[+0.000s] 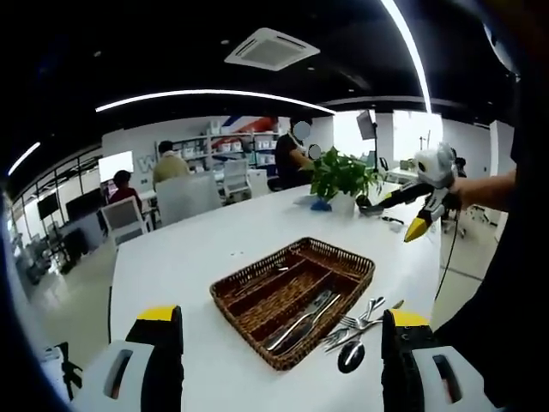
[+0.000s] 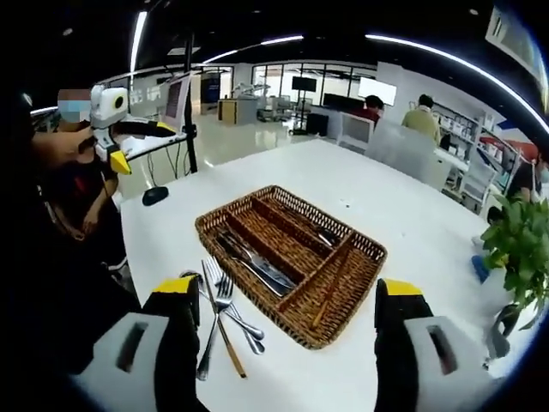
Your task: Arrange the knives, forks, and spoons in their matching storage slots by inserting each utensil handle-first until every utensil is classified and aligned in the correct compartment
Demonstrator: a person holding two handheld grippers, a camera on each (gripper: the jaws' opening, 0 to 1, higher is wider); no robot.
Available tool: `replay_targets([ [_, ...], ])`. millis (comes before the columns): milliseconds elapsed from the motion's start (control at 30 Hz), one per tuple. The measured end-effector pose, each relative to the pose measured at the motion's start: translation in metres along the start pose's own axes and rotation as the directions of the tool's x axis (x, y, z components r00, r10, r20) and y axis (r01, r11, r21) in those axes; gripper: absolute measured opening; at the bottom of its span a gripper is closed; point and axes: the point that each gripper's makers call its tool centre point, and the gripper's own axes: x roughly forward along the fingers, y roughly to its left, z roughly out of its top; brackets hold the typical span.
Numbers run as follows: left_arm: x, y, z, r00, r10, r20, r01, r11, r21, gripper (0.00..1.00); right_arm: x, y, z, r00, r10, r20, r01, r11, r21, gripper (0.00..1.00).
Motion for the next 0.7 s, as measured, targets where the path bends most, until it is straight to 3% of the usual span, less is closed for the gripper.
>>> replay_targets([
  [233,-0.003,0.004,0.003,1.000,0.017,0.005,-0.017,1.000,-0.002,1.00,0.035,0.030,-0.029,0.996,0.069,-0.052,-0.070,0.997,-0.012,0.65],
  [433,-0.008,0.005,0.003,1.000,0.031,-0.001,-0.031,1.000,0.000,1.00,0.068,0.055,-0.061,0.989,0.121,-0.088,-0.120,0.993,0.016,0.56],
  [700,-0.013,0.005,-0.001,0.999,0.037,-0.015,-0.037,0.999,-0.007,1.00,0.086,0.076,-0.088,0.974,0.177,-0.142,-0.173,0.984,0.045,0.47],
])
